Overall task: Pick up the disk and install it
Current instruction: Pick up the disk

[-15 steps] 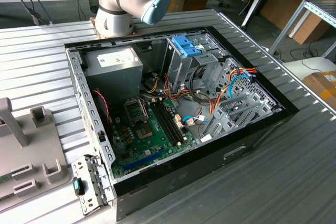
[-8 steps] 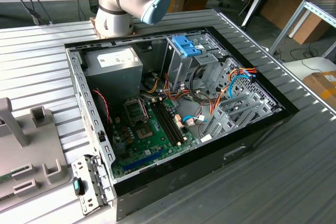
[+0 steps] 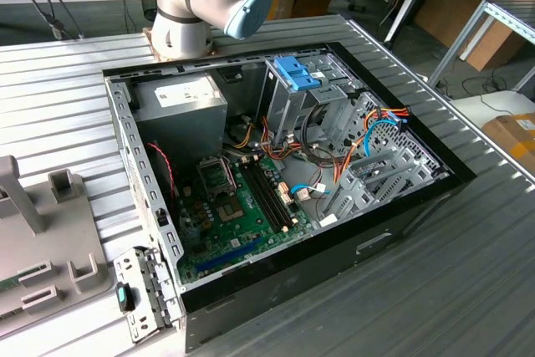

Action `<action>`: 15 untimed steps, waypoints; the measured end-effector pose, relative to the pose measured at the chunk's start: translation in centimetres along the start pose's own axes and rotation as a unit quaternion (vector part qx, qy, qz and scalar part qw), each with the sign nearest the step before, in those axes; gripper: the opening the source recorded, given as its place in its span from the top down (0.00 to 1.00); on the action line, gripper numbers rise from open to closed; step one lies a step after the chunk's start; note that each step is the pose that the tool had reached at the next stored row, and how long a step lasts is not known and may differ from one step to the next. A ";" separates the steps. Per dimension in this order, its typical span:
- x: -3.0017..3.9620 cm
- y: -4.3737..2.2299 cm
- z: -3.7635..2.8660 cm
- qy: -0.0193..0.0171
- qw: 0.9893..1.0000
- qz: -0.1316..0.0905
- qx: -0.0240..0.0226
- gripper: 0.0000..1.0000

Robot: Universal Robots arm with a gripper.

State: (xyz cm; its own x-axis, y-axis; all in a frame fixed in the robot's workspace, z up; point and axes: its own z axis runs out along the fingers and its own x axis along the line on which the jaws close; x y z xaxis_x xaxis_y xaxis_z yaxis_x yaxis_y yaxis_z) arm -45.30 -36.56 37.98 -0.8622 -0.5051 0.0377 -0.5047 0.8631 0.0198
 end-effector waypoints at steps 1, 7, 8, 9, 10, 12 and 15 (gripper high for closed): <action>0.00 0.00 0.00 0.000 1.000 -0.010 0.000 0.89; 0.00 0.00 0.00 0.002 0.996 -0.085 0.003 0.89; 0.00 0.00 0.00 0.002 0.996 -0.094 0.004 0.89; 0.00 0.00 0.00 0.002 0.995 -0.104 0.004 0.89; 0.00 0.00 0.00 0.002 0.994 -0.114 0.004 0.89; 0.00 0.00 0.00 0.003 0.991 -0.137 0.005 0.89; 0.00 0.00 0.00 0.003 0.986 -0.167 0.006 0.89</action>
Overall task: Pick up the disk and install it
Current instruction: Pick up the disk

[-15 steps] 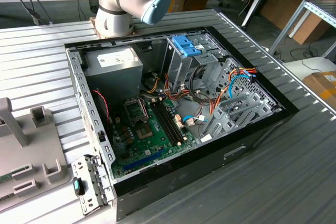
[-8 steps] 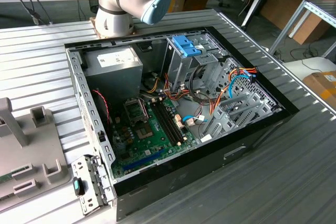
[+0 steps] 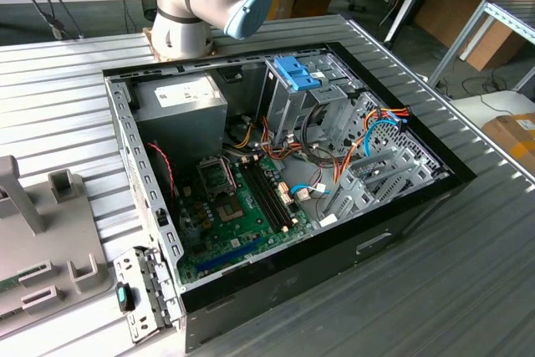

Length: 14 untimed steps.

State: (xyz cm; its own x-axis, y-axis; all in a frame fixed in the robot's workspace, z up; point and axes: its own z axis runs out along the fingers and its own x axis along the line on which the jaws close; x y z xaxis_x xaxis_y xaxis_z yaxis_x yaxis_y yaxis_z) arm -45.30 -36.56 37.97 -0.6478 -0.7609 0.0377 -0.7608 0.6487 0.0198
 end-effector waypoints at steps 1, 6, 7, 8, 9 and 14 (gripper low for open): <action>0.00 0.00 0.00 0.000 1.000 -0.023 0.001 0.89; 0.00 0.00 0.00 0.001 1.000 -0.025 0.001 0.89; 0.00 0.00 0.00 0.001 1.000 -0.025 0.001 0.89; 0.00 0.00 0.00 0.000 1.000 -0.025 0.001 0.89; 0.00 0.00 0.00 0.001 1.000 -0.026 0.001 0.89; 0.00 0.00 0.00 0.001 0.998 -0.058 0.002 0.89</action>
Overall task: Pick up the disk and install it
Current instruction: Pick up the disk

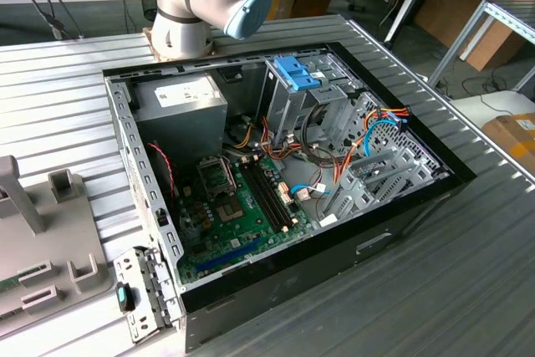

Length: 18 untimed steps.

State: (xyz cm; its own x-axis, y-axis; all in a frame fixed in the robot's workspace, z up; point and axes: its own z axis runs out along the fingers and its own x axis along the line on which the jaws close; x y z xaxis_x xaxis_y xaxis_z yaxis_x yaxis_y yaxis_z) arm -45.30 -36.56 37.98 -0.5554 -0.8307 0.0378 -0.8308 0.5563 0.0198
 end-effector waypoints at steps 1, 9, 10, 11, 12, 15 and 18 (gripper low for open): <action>0.00 0.00 0.00 0.000 1.000 -0.017 0.001 0.89; 0.00 0.00 0.01 0.002 0.992 -0.127 0.005 0.89; 0.00 0.00 0.01 0.003 0.992 -0.128 0.005 0.89; 0.00 0.00 0.01 0.003 0.992 -0.128 0.005 0.89; 0.00 0.00 0.01 0.003 0.992 -0.128 0.005 0.89; 0.00 0.00 0.01 0.003 0.991 -0.131 0.005 0.89; 0.00 0.00 0.01 0.003 0.987 -0.163 0.006 0.89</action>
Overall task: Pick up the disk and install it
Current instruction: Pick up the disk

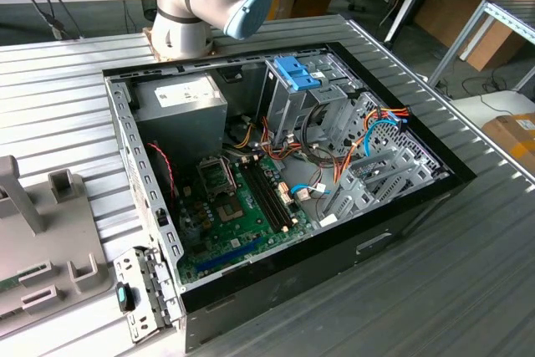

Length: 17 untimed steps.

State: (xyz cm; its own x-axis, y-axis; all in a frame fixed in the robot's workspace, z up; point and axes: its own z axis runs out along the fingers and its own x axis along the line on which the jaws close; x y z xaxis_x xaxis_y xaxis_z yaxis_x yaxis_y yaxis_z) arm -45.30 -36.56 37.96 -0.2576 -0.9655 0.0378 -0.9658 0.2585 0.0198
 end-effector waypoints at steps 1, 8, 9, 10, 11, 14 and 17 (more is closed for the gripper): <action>0.00 0.00 0.00 0.000 1.000 -0.015 0.001 0.89; 0.00 0.00 0.05 0.002 0.993 -0.116 0.004 0.89; 0.00 0.00 0.05 0.001 0.991 -0.135 0.005 0.89; -0.01 0.00 0.06 0.001 0.991 -0.137 0.005 0.89; -0.01 0.00 0.06 0.001 0.991 -0.137 0.005 0.89; -0.02 0.01 0.06 -0.013 0.990 -0.137 0.003 0.89; 0.01 0.12 0.07 -0.019 0.990 -0.138 0.002 0.89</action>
State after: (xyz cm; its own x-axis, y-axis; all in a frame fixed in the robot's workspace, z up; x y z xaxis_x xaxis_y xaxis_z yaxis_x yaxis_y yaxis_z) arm -45.42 -36.54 37.90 0.0146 -0.9999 -0.0065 -0.9997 -0.0147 0.0192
